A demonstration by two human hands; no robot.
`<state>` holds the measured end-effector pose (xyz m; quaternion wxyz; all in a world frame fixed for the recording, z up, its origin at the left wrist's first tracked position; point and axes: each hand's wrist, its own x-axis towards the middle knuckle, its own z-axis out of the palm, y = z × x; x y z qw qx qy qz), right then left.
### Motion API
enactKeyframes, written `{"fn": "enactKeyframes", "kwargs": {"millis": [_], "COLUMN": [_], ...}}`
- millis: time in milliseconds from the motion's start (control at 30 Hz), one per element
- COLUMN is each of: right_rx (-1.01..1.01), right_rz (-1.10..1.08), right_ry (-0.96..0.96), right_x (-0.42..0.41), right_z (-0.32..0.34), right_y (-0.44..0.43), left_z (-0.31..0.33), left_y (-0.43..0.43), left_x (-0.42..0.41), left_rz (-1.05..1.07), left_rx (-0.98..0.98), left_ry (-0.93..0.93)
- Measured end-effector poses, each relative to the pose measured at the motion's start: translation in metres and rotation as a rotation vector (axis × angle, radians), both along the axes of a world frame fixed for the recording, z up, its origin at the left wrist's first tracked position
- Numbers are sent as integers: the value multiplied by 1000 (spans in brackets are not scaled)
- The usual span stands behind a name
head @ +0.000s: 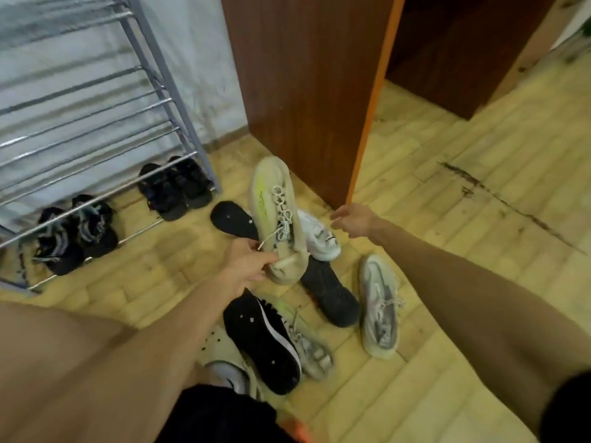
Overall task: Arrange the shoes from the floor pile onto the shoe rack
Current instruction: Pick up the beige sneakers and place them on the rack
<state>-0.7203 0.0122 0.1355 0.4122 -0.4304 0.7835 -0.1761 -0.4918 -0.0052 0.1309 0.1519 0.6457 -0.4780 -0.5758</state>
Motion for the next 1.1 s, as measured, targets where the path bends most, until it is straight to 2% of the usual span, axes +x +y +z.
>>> {"fn": "enactKeyframes", "kwargs": {"millis": [100, 200, 300, 400, 467, 567, 633, 767, 800, 1000, 1100], "right_rx": [101, 188, 302, 441, 507, 485, 488, 678, 707, 631, 604], "right_rz": [-72, -34, 60, 234, 350, 389, 417, 404, 419, 593, 741], "right_ry": [-33, -43, -41, -21, 47, 116, 107, -70, -66, 202, 331], "right_x": [6, 20, 39, 63, 83, 101, 100, 87, 87, 75, 65], "right_z": [-43, -81, -108, -132, -148, -159, -156, -149, -144, -99, -59], "right_y": [37, 68, 94, 119, 134, 145, 137, 119, 117, 72, 35], "left_z": [-19, -28, -37, -37, -37, -38, -38, -39, -38, -33, -26], "left_y": [20, 29, 34, 37, 37, 37, 39, 40, 40, 37, 32], "left_x": [3, 10, 17, 16, 16, 17, 18, 17, 16, 10, 8], "left_rz": [-72, -123, -160, -138, -101, -83, -67, -48, -42, 51, 107], "left_rx": [23, 83, 123, 34, 22, 50, 59, 74, 73, 11, -9], "left_ry": [-55, -62, -92, -200, -205, -166, -159, -155, -158, -218, -183]}}
